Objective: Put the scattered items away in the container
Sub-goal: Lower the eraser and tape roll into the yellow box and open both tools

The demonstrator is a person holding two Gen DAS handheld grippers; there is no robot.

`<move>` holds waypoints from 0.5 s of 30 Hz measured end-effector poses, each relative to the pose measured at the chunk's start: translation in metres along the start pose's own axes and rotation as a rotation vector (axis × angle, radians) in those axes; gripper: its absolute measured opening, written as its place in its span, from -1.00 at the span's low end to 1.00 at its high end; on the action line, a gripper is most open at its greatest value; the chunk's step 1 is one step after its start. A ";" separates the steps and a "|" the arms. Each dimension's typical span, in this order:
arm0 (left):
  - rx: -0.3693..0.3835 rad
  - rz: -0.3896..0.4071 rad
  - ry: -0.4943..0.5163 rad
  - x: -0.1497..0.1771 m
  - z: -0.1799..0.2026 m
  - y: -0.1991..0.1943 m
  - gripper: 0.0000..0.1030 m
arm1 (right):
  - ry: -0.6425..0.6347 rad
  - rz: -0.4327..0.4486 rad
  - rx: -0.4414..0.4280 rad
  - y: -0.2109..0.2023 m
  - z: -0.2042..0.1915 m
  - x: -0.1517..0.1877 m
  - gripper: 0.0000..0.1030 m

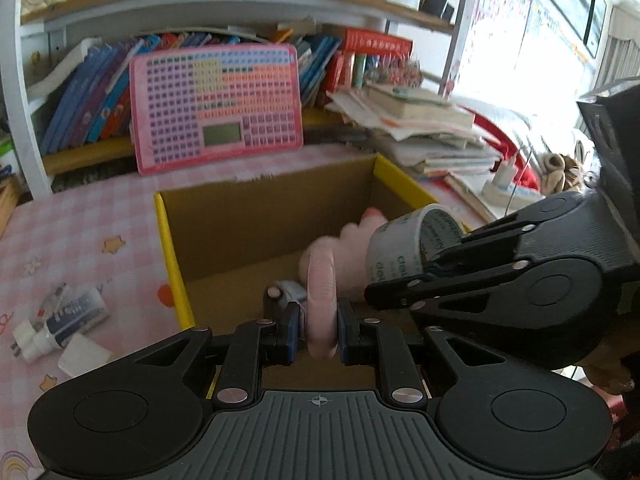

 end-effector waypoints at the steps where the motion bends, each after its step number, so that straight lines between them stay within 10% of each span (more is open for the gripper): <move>1: -0.005 -0.011 0.001 0.002 0.000 0.002 -0.66 | 0.001 -0.016 -0.007 0.004 0.001 0.002 -0.90; 15: -0.058 -0.055 0.007 0.011 0.001 0.013 -0.65 | 0.071 -0.107 -0.063 0.028 0.014 0.020 -0.50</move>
Point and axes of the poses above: each gripper's, at about its wrist camera, not at the fingertips, and y roughly the way its jaws point, z to its right, x to its underside, the point moved 7 cm from there along y, roughly the way its jaws point
